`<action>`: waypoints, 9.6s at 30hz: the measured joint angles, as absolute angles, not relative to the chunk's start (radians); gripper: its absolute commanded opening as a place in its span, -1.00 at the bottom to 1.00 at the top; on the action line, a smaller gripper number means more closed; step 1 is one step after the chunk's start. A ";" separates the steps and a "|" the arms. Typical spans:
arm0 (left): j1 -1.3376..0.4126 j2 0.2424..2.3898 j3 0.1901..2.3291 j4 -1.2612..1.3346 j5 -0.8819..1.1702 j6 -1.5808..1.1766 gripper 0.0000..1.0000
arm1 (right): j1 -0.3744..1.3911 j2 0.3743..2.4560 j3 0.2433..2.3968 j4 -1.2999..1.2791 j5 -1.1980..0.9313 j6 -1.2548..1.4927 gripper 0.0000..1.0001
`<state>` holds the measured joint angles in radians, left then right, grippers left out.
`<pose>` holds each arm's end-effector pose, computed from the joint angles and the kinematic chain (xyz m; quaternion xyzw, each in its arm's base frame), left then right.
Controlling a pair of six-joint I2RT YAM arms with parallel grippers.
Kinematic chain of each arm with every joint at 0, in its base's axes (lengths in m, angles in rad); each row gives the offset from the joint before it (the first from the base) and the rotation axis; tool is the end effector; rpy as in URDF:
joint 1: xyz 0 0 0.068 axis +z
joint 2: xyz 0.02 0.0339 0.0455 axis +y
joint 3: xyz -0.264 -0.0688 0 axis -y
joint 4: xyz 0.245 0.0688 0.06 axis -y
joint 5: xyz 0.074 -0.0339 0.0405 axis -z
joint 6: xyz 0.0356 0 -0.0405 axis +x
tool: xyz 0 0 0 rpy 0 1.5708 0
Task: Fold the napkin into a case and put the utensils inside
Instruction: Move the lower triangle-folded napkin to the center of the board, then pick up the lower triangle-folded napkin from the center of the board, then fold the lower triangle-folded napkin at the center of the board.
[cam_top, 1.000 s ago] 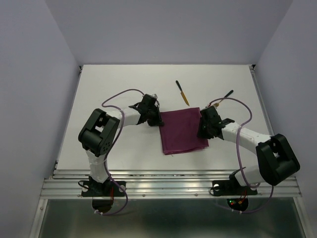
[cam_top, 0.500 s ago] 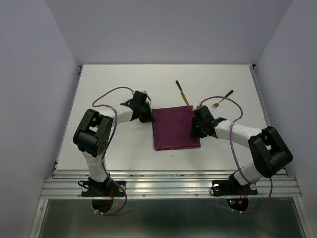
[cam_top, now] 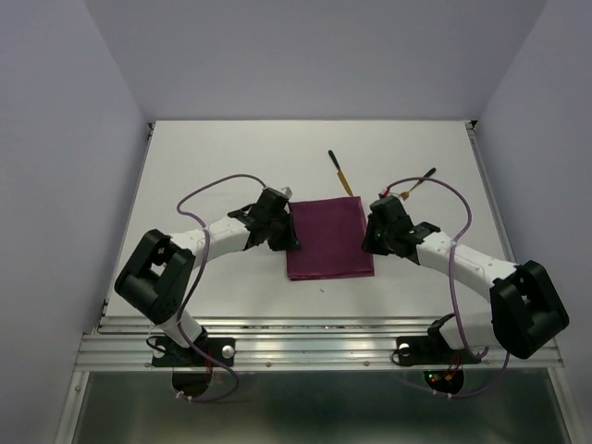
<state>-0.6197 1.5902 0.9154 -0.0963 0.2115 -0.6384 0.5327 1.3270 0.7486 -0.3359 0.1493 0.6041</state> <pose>0.2659 -0.1989 0.1954 0.0325 0.9163 -0.3064 0.2558 0.2274 0.1279 0.1995 0.0577 0.9425 0.1136 0.3089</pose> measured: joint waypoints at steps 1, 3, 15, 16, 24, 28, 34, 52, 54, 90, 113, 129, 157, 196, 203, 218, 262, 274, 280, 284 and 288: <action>-0.631 1.590 0.895 -0.099 0.215 -0.645 -0.88 | 0.533 1.327 0.741 -0.340 0.149 0.607 -0.52; -0.640 1.594 0.861 -0.103 0.220 -0.656 -0.88 | 0.533 1.328 0.735 -0.352 0.149 0.612 -0.55; -0.643 1.644 0.833 -0.072 0.249 -0.678 -0.94 | 0.533 1.424 0.686 -0.287 0.118 0.635 -0.66; -0.644 1.639 0.833 -0.082 0.242 -0.678 -0.93 | 0.533 1.424 0.683 -0.282 0.116 0.638 -0.66; -0.659 1.539 0.833 -0.169 0.237 -0.665 -0.93 | 0.539 1.348 0.678 -0.329 0.138 0.645 -0.64; -0.686 1.531 0.828 -0.173 0.261 -0.663 -0.93 | 0.539 1.328 0.694 -0.337 0.167 0.648 -0.64; -0.709 1.568 0.779 -0.161 0.282 -0.666 -0.94 | 0.539 1.331 0.697 -0.345 0.190 0.654 -0.63; -0.691 1.540 0.773 -0.212 0.203 -0.682 -0.95 | 0.538 1.545 0.824 -0.318 0.268 0.598 -0.58; -0.683 1.518 0.761 -0.235 0.180 -0.681 -0.95 | 0.538 1.571 0.831 -0.311 0.271 0.593 -0.58; -0.585 1.654 1.177 -0.313 0.094 -0.599 -0.85 | 0.399 1.778 1.137 -0.220 0.133 0.527 -0.59; -0.546 2.038 1.422 -0.286 0.118 -0.573 -0.88 | 0.446 1.869 1.264 -0.192 0.070 0.504 -0.63; -0.552 1.964 1.422 -0.305 0.108 -0.551 -0.30 | 0.446 1.943 1.276 -0.203 0.148 0.471 -0.62; -0.639 2.225 1.691 -0.287 0.194 -0.545 -1.00 | 0.348 1.822 1.149 -0.178 -0.016 0.491 0.12; -0.595 2.241 1.634 -0.134 0.300 -0.581 -1.00 | 0.368 1.897 1.174 -0.063 -0.148 0.525 -0.99; -0.590 2.228 1.600 -0.096 0.305 -0.586 -1.00 | 0.416 1.891 1.223 -0.073 -0.159 0.544 -0.99; -0.571 2.198 1.544 -0.054 0.301 -0.595 -1.00 | 0.485 1.944 1.290 -0.105 -0.088 0.617 -0.99; -0.496 2.052 1.343 -0.054 0.237 -0.574 -1.00 | 0.584 2.090 1.490 -0.289 0.151 0.689 -0.99; -0.495 2.048 1.322 -0.015 0.244 -0.575 -1.00 | 0.605 2.116 1.563 -0.352 0.216 0.731 -0.99; -0.495 2.048 1.320 -0.012 0.244 -0.577 -1.00 | 0.616 2.116 1.570 -0.367 0.247 0.754 -0.99; -0.495 2.047 1.317 -0.005 0.246 -0.577 -1.00 | 0.616 2.116 1.570 -0.369 0.265 0.768 -0.99; -0.495 2.046 1.313 0.000 0.246 -0.577 -1.00 | 0.616 2.116 1.570 -0.370 0.277 0.783 -0.99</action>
